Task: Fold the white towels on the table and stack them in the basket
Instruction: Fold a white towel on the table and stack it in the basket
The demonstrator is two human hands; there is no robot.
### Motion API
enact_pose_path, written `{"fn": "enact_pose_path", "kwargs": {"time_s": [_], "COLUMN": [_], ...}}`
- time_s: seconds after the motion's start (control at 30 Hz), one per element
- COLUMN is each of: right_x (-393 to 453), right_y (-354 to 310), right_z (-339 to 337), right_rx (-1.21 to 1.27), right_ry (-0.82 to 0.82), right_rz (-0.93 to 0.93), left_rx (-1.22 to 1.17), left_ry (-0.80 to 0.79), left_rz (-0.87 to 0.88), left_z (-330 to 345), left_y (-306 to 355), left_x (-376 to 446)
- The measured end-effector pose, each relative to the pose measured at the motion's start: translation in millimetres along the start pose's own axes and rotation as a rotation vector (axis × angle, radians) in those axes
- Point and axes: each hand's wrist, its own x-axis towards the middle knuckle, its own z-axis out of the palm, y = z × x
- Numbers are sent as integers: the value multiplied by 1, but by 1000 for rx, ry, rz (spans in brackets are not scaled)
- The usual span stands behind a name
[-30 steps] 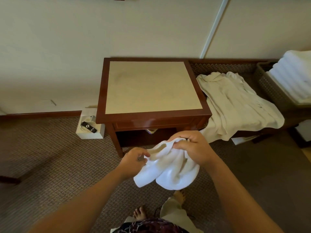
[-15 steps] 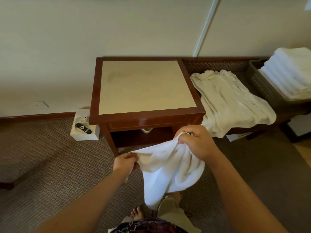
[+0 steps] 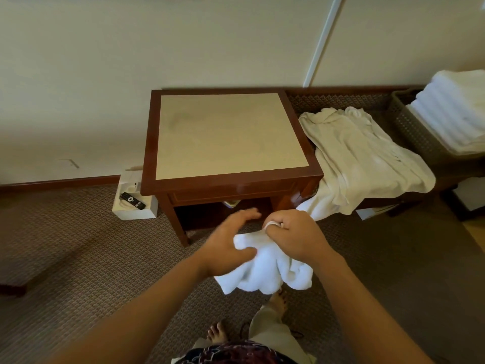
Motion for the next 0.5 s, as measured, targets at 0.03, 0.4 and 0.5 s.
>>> {"fn": "enact_pose_path", "kwargs": {"time_s": [0.03, 0.4, 0.5], "right_x": [1, 4, 4], "right_y": [-3, -18, -15], "right_z": [-1, -60, -63], "right_rx": [12, 400, 444], "right_ry": [4, 820, 867], "right_rz": [-14, -8, 37], "left_rx": [12, 187, 199], "left_ry": [-46, 410, 448], "left_rz": [31, -347, -394], "left_z": [7, -26, -32], "left_y": [6, -76, -92], "left_x": [4, -12, -21]}}
